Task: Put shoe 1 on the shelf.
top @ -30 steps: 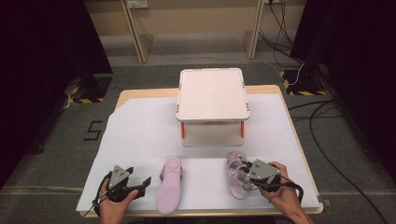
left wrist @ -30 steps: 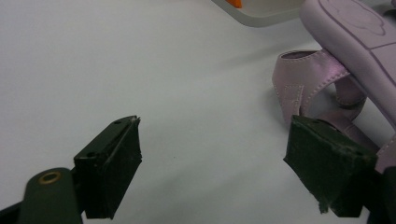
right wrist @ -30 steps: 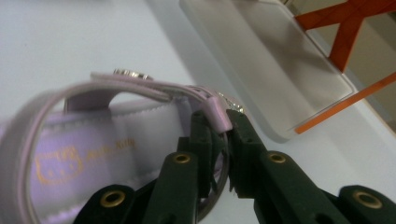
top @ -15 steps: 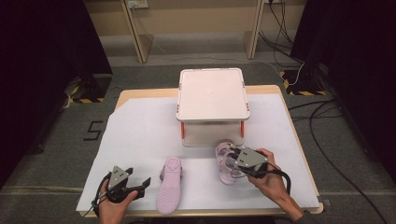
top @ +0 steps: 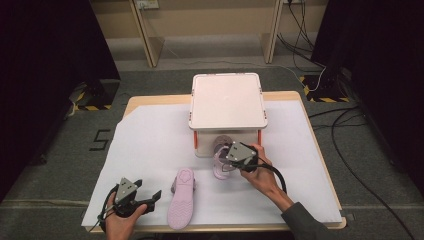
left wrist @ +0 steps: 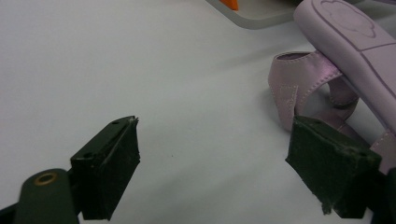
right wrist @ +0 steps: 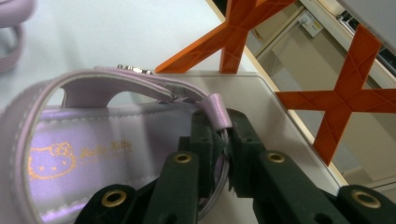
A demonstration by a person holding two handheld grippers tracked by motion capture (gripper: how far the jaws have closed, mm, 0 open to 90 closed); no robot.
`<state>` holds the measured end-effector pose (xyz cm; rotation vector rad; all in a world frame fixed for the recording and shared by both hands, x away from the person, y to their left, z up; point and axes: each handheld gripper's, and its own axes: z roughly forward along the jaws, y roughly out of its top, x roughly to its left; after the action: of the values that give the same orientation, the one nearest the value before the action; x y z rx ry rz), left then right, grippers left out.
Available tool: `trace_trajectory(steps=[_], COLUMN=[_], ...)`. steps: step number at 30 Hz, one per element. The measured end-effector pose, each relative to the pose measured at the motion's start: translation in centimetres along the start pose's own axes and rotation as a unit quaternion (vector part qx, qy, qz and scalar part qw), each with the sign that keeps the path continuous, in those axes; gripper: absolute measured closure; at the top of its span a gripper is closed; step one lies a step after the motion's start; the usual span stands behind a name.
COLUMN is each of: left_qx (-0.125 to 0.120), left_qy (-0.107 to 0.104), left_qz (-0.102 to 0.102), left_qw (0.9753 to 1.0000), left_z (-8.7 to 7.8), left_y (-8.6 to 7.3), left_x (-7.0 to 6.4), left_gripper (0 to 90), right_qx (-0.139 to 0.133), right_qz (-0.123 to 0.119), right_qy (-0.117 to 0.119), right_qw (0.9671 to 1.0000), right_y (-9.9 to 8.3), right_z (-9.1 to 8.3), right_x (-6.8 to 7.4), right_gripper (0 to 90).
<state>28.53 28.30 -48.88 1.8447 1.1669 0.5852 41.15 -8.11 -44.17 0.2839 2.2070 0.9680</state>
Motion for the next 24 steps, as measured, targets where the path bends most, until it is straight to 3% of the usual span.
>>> trace_trajectory(steps=[9, 13, 20, 21, 24], left_qx=[0.001, 0.003, 0.002, 0.003, 0.002], left_qy=[0.002, 0.002, 0.003, 0.003, 0.003], left_qz=[0.002, 0.003, 0.004, 0.004, 0.004], left_qw=[1.0000, 1.0000, 1.0000, 1.0000, 1.0000], left_z=[0.0, 0.0, 0.0, 0.0, 0.0], left_y=[0.0, 0.0, 0.0, 0.0, -0.1], left_x=[0.0, 0.0, 0.0, -0.1, -0.1], left_gripper=[16.2, 16.2, 16.3, 16.3, 16.3], right_qx=[0.008, 0.021, 0.030, 0.034, 0.025], right_qz=[-0.015, -0.028, -0.001, 0.023, 0.054], right_qy=[-0.020, -0.042, -0.051, -0.057, -0.042], right_qw=[0.9997, 0.9985, 0.9983, 0.9975, 0.9973], right_y=[0.3, 0.2, -0.3, -0.3, -0.2], right_z=[3.0, 4.2, 4.9, 4.6, 4.0], right_x=[-0.4, -0.6, -0.8, -1.0, -1.2], right_gripper=[82.9, 81.8, 65.0, 57.6, 52.8])
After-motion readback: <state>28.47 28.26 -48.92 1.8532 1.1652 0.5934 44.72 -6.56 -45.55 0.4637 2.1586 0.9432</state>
